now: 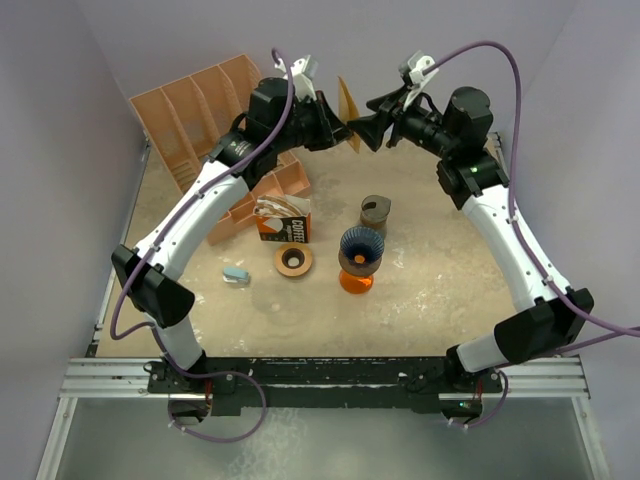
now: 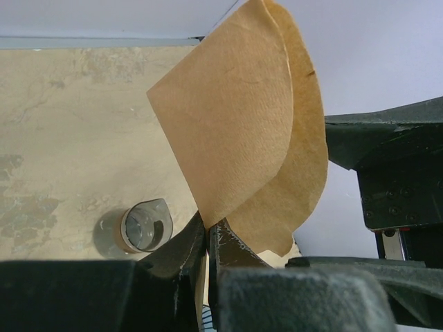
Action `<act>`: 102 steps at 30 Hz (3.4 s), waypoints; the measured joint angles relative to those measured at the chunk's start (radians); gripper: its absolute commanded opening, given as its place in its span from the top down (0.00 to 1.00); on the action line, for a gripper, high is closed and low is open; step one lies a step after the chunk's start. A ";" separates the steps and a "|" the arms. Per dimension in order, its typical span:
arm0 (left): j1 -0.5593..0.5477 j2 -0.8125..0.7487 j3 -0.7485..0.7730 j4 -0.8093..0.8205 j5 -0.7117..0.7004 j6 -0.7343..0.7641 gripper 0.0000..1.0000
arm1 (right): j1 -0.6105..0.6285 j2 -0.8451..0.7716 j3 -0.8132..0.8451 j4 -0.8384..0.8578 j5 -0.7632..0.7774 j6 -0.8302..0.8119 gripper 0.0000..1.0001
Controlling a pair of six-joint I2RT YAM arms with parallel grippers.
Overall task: Place the coffee filter in the dripper
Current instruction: Pick up the coffee filter from the coffee filter holder.
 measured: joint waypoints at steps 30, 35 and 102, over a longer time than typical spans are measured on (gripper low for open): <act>-0.022 0.000 0.000 -0.001 -0.051 0.066 1.00 | 0.033 0.000 -0.018 -0.014 0.160 -0.012 0.69; -0.022 0.000 0.000 -0.001 -0.058 0.074 1.00 | 0.033 0.000 -0.018 -0.014 0.187 -0.015 0.83; -0.078 0.021 0.168 -0.084 -0.258 0.256 0.25 | 0.033 -0.032 -0.072 -0.002 0.188 -0.027 1.00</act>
